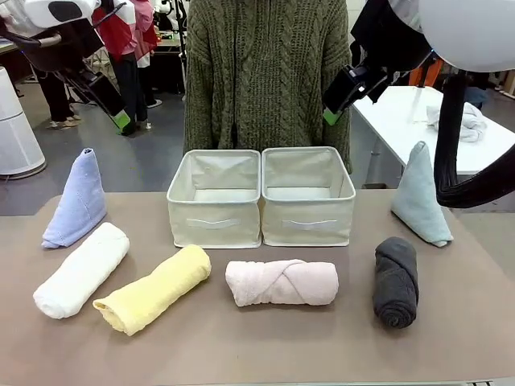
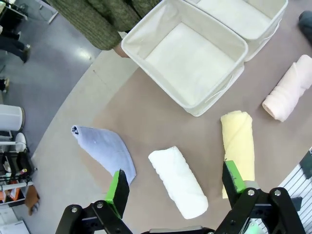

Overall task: Sort the towels based on their folding style.
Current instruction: Pick up one triangle-folded towel and place it in the left Fabric basket.

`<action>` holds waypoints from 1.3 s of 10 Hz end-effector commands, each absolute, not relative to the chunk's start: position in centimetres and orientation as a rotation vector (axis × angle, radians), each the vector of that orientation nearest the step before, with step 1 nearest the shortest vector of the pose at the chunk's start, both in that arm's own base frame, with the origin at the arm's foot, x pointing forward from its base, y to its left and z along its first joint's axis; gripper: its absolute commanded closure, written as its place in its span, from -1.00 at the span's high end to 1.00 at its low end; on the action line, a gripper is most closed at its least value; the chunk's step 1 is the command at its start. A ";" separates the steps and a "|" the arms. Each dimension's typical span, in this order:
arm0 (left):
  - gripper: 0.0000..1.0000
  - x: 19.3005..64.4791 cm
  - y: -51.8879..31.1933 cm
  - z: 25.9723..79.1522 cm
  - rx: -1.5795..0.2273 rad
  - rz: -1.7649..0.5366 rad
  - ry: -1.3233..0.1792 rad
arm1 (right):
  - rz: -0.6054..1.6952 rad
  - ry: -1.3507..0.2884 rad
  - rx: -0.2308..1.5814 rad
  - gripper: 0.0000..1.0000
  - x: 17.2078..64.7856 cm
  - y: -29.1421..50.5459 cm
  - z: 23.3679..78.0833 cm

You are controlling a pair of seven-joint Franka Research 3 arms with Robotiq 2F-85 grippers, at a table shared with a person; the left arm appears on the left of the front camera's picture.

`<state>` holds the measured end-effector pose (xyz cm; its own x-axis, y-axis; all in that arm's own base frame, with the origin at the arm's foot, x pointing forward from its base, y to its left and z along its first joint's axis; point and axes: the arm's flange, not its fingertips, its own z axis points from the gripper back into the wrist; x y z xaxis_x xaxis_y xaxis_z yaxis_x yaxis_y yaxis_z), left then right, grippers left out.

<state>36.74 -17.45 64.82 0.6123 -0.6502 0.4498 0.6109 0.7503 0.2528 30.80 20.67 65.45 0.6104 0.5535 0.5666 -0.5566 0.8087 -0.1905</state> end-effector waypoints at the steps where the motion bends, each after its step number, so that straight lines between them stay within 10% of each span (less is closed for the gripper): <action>1: 1.00 37.1 -17.6 62.3 0.071 -0.735 -0.520 | 0.644 -0.636 0.033 1.00 31.7 20.0 63.2; 4: 1.00 37.1 -17.6 63.1 0.076 -0.731 -0.517 | 0.644 -0.636 0.033 1.00 31.7 20.0 63.2; 5: 1.00 38.8 -14.6 63.8 -0.251 -0.762 -0.367 | 0.634 -0.625 0.006 1.00 31.5 20.3 63.6; 8: 1.00 40.8 -2.0 64.2 -0.742 -0.902 -0.415 | 0.626 -0.515 0.697 1.00 35.0 3.8 66.2; 13: 1.00 38.8 11.1 62.8 -0.700 -1.002 -0.701 | 0.821 -0.719 1.019 1.00 33.6 -14.2 62.4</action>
<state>38.71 10.96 62.55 0.4197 -0.4871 0.7659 0.8949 0.3630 -0.2595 32.22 -14.38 62.97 0.5282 0.2105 0.8226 -0.8335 0.3138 0.4548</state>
